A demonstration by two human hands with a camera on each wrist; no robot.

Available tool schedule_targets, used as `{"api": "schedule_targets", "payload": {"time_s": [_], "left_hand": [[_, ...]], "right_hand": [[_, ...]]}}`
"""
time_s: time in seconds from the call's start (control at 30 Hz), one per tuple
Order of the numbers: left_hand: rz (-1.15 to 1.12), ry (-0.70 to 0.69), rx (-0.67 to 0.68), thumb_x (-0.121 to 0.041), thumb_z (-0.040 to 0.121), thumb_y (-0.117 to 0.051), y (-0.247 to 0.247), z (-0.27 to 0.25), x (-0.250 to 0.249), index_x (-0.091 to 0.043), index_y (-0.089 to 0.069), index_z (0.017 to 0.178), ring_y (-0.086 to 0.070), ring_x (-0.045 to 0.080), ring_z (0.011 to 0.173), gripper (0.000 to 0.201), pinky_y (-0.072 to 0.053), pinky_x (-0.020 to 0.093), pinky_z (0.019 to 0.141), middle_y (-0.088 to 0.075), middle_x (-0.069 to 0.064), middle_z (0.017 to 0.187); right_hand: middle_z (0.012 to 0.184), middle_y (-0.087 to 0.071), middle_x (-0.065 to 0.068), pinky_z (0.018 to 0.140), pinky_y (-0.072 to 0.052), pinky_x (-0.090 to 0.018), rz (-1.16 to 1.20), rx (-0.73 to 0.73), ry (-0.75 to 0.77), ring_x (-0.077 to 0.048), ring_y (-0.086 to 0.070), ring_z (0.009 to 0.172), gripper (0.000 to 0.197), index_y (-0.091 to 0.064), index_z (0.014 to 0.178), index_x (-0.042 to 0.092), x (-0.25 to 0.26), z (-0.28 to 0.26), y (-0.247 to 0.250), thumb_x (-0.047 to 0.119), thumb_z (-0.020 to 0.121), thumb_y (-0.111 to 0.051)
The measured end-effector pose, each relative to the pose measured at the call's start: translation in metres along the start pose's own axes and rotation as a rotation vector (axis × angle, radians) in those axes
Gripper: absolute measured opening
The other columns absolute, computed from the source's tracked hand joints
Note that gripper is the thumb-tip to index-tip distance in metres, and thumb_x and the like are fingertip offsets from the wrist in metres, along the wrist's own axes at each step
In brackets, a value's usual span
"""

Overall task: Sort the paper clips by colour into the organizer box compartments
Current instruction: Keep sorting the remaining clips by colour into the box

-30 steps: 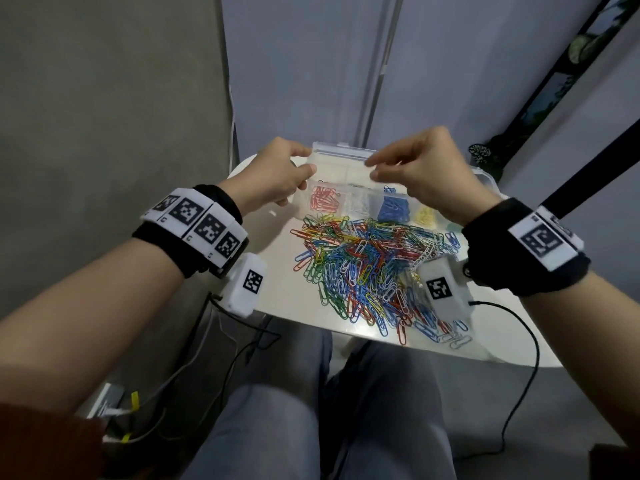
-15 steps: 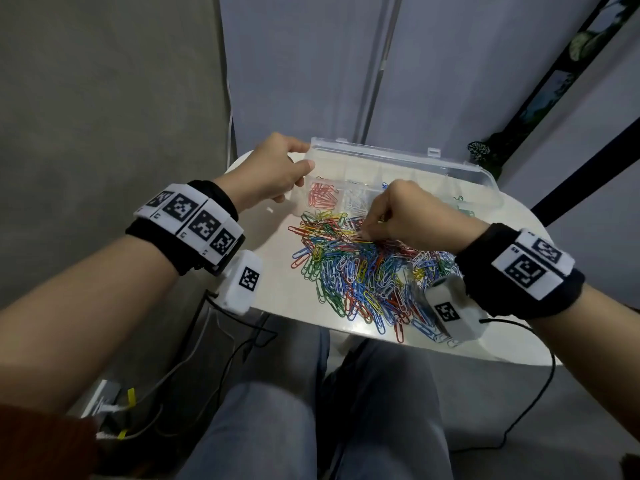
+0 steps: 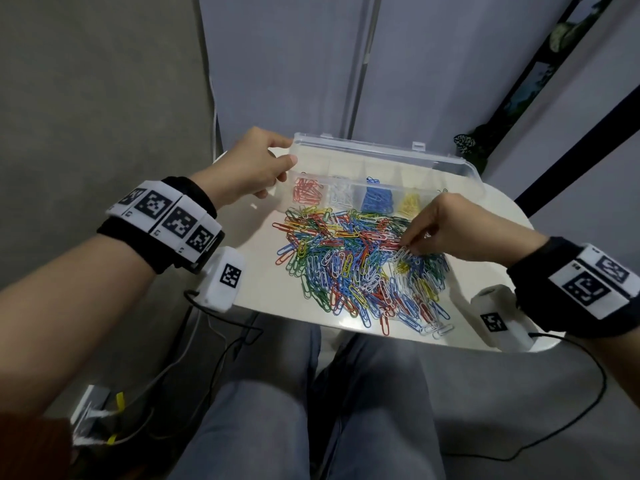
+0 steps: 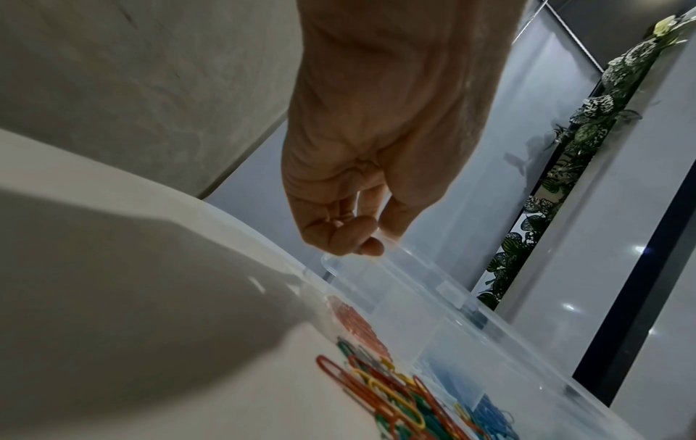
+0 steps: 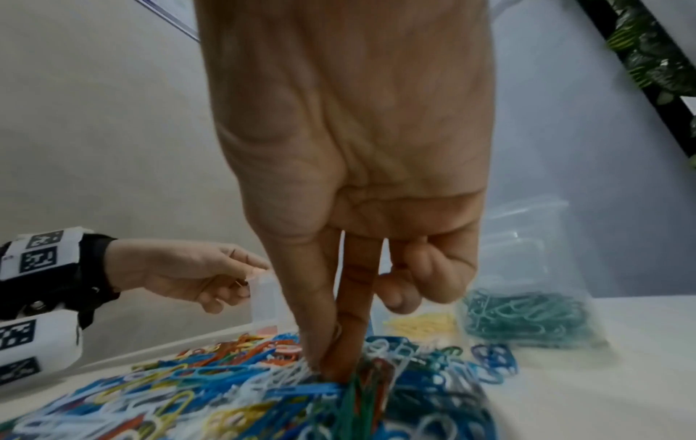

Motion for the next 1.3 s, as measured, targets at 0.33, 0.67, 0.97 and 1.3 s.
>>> {"api": "schedule_targets", "payload": {"time_s": [0.33, 0.67, 0.97, 1.3], "left_hand": [[0.011, -0.002, -0.006, -0.021, 0.099, -0.053, 0.000, -0.002, -0.002, -0.012, -0.043, 0.144, -0.043, 0.015, 0.059, 0.047, -0.043, 0.026, 0.050, -0.057, 0.005, 0.073], [0.011, -0.005, -0.002, -0.022, 0.099, -0.055, 0.000, 0.001, -0.001, -0.013, -0.043, 0.144, -0.044, 0.017, 0.060, 0.048, -0.044, 0.027, 0.051, -0.058, 0.006, 0.074], [0.000, -0.018, -0.004, -0.021, 0.098, -0.055, 0.001, 0.002, 0.002, -0.013, -0.043, 0.144, -0.042, 0.017, 0.057, 0.047, -0.043, 0.026, 0.048, -0.057, 0.004, 0.071], [0.018, -0.022, -0.008, -0.023, 0.099, -0.054, 0.000, 0.002, 0.003, -0.014, -0.042, 0.144, -0.046, 0.017, 0.059, 0.048, -0.044, 0.027, 0.050, -0.059, 0.004, 0.072]], "right_hand": [[0.068, -0.071, 0.005, 0.055, -0.040, -0.020, -0.071, -0.037, -0.001, 0.000, -0.055, 0.053, 0.012, -0.077, 0.072, 0.017, -0.008, 0.005, -0.013, 0.005, 0.071, -0.080], [0.056, -0.066, -0.002, 0.048, -0.040, -0.022, 0.473, -0.137, -0.077, -0.007, -0.047, 0.046, 0.007, -0.075, 0.075, 0.000, -0.002, 0.001, 0.021, 0.006, 0.074, -0.079], [0.061, -0.069, -0.002, 0.045, -0.038, -0.019, 0.606, -0.320, -0.101, -0.007, -0.045, 0.049, 0.006, -0.072, 0.074, 0.003, 0.021, 0.025, 0.032, 0.004, 0.077, -0.077], [0.067, -0.064, -0.003, 0.040, -0.035, -0.016, 0.343, -0.364, -0.170, -0.005, -0.047, 0.043, 0.018, -0.074, 0.085, 0.003, 0.060, 0.082, 0.026, 0.016, 0.075, -0.082]]}}
Point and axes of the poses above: each hand's wrist, its own z-axis towards the middle knuckle, its own y-axis out of the back of the hand, x = y × z, the point moved 2 cm from there along z, towards the middle knuckle
